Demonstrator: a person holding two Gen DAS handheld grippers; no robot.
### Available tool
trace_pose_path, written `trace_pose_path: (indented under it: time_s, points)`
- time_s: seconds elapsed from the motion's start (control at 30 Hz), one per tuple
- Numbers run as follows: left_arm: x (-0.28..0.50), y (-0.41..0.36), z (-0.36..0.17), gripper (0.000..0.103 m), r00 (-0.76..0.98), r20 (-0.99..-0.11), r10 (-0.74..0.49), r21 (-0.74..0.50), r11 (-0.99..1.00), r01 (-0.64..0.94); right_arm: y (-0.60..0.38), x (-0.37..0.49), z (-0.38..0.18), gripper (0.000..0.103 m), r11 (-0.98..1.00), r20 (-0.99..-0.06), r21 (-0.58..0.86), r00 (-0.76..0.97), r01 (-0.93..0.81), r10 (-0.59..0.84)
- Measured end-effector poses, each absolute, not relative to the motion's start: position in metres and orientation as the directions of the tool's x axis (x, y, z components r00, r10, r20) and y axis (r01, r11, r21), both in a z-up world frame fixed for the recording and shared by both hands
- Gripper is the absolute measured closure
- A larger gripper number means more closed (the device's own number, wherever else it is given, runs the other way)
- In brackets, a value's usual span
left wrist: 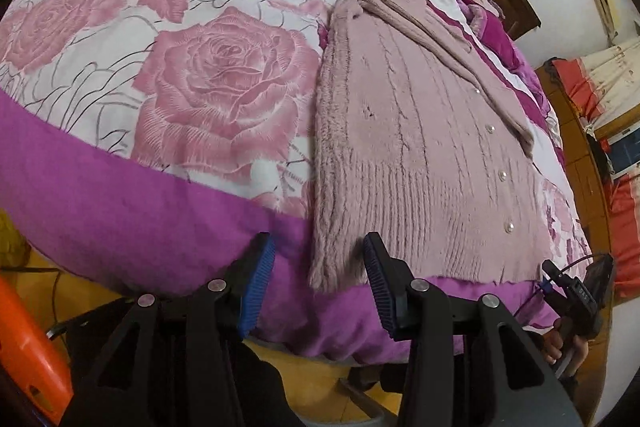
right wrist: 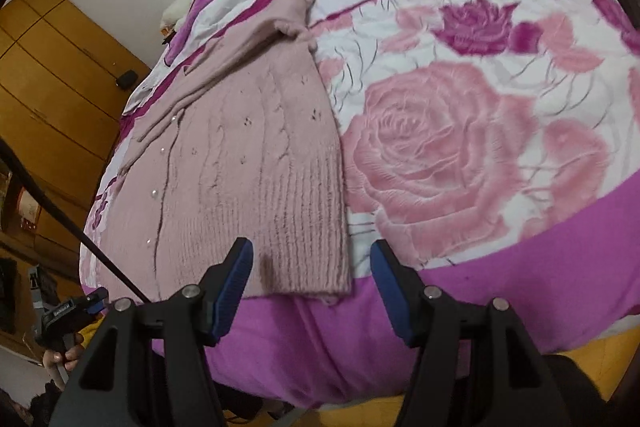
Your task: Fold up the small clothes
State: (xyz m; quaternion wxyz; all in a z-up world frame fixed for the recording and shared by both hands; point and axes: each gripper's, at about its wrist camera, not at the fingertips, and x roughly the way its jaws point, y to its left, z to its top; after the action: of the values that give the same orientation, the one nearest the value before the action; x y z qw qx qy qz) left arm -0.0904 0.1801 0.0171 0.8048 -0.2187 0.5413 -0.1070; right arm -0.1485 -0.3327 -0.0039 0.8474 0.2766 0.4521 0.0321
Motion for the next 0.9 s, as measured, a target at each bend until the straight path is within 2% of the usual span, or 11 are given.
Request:
trace_pose_path:
  time_s: [0.3, 0.4, 0.43, 0.47, 0.5, 0.57, 0.6, 0.67, 0.73, 0.9]
  points:
    - [-0.083, 0.182, 0.007, 0.081, 0.427, -0.766, -0.481, -0.55, 0.834, -0.048, -0.337, -0.132, -0.02, 0.038, 0.785, -0.697, 0.595, 0.598, 0.175, 0.395]
    - [-0.08, 0.184, 0.004, 0.089, 0.436, -0.761, -0.48, -0.558, 0.827, -0.062, -0.336, -0.126, -0.023, 0.038, 0.788, -0.691, 0.593, 0.605, 0.164, 0.394]
    - [-0.079, 0.186, 0.002, 0.096, 0.443, -0.756, -0.482, -0.566, 0.821, -0.072, -0.333, -0.123, -0.022, 0.038, 0.802, -0.698, 0.576, 0.605, 0.157, 0.383]
    - [-0.078, 0.187, 0.0, 0.103, 0.452, -0.751, -0.482, -0.573, 0.816, -0.081, -0.33, -0.12, -0.021, 0.042, 0.816, -0.704, 0.558, 0.606, 0.149, 0.371]
    - [-0.078, 0.188, -0.001, 0.103, 0.461, -0.752, -0.47, -0.567, 0.818, -0.091, -0.325, -0.118, -0.019, 0.06, 0.84, -0.716, 0.523, 0.607, 0.141, 0.344]
    - [-0.08, 0.185, 0.001, 0.103, 0.477, -0.758, -0.444, -0.545, 0.833, -0.091, -0.315, -0.115, -0.018, 0.083, 0.887, -0.749, 0.44, 0.603, 0.139, 0.277]
    - [-0.082, 0.182, 0.005, 0.103, 0.488, -0.762, -0.425, -0.524, 0.848, -0.081, -0.312, -0.115, -0.017, 0.089, 0.894, -0.748, 0.426, 0.609, 0.137, 0.264]
    - [-0.089, 0.173, 0.014, 0.103, 0.512, -0.769, -0.382, -0.47, 0.881, -0.049, -0.301, -0.117, -0.011, 0.091, 0.921, -0.752, 0.366, 0.624, 0.132, 0.209]
    - [-0.098, 0.172, 0.02, 0.103, 0.526, -0.754, -0.394, -0.485, 0.874, -0.04, -0.294, -0.122, -0.003, 0.092, 0.934, -0.746, 0.335, 0.641, 0.128, 0.18]
    - [-0.118, 0.171, 0.033, 0.103, 0.53, -0.689, -0.494, -0.567, 0.823, 0.031, -0.303, -0.147, 0.022, 0.092, 0.883, -0.667, 0.46, 0.694, 0.098, 0.27]
